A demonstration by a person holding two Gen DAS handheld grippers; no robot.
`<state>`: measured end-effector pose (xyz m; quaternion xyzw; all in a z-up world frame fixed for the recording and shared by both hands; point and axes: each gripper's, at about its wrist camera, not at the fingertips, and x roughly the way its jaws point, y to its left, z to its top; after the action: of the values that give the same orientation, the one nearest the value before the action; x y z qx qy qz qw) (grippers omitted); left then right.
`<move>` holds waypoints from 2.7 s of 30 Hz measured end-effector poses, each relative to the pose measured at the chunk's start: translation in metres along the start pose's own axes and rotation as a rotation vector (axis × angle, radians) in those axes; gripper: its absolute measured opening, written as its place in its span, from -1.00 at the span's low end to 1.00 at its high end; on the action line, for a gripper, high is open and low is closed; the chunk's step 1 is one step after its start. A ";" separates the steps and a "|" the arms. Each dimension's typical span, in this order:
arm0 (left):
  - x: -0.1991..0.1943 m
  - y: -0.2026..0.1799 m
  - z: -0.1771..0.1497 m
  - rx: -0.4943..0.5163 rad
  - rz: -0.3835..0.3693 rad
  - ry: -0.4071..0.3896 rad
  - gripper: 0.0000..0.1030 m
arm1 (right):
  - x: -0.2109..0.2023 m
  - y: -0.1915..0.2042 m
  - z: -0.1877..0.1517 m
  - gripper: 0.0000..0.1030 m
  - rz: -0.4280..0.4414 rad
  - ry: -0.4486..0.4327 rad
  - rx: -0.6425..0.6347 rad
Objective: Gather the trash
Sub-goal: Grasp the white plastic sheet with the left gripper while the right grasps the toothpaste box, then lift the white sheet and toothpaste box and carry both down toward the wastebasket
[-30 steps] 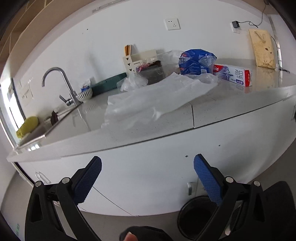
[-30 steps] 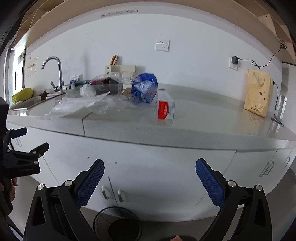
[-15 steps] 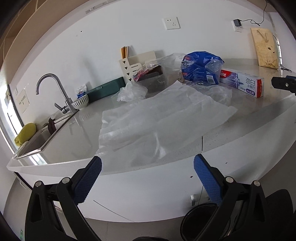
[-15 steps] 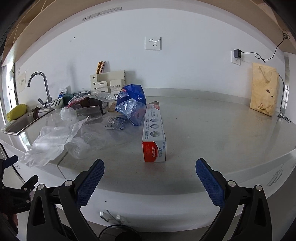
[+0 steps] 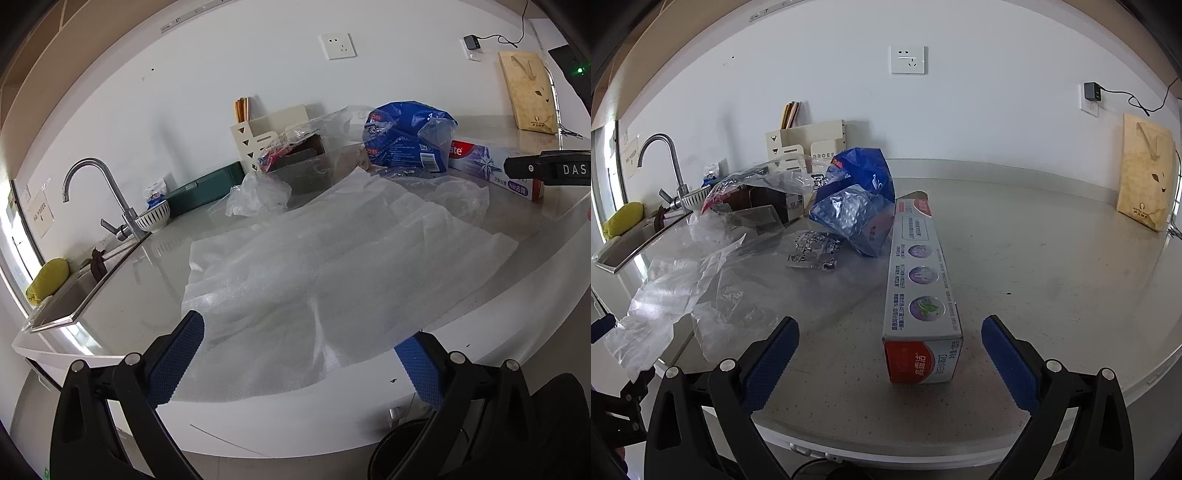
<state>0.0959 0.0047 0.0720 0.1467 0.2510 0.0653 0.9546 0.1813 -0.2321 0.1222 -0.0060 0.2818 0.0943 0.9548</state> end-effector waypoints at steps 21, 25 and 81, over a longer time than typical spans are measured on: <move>0.010 0.024 0.014 -0.144 -0.106 -0.026 -0.71 | 0.021 -0.015 0.009 -0.17 -0.038 0.063 0.020; 0.010 0.025 0.016 -0.150 -0.116 -0.036 -0.91 | 0.019 -0.017 0.009 -0.19 -0.043 0.054 0.023; -0.194 0.030 -0.034 -0.145 -0.299 -0.226 -0.95 | -0.237 0.069 -0.127 -0.20 0.082 -0.046 -0.011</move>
<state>-0.0903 0.0036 0.1424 0.0450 0.1558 -0.0762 0.9838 -0.0948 -0.2141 0.1459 0.0028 0.2591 0.1351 0.9564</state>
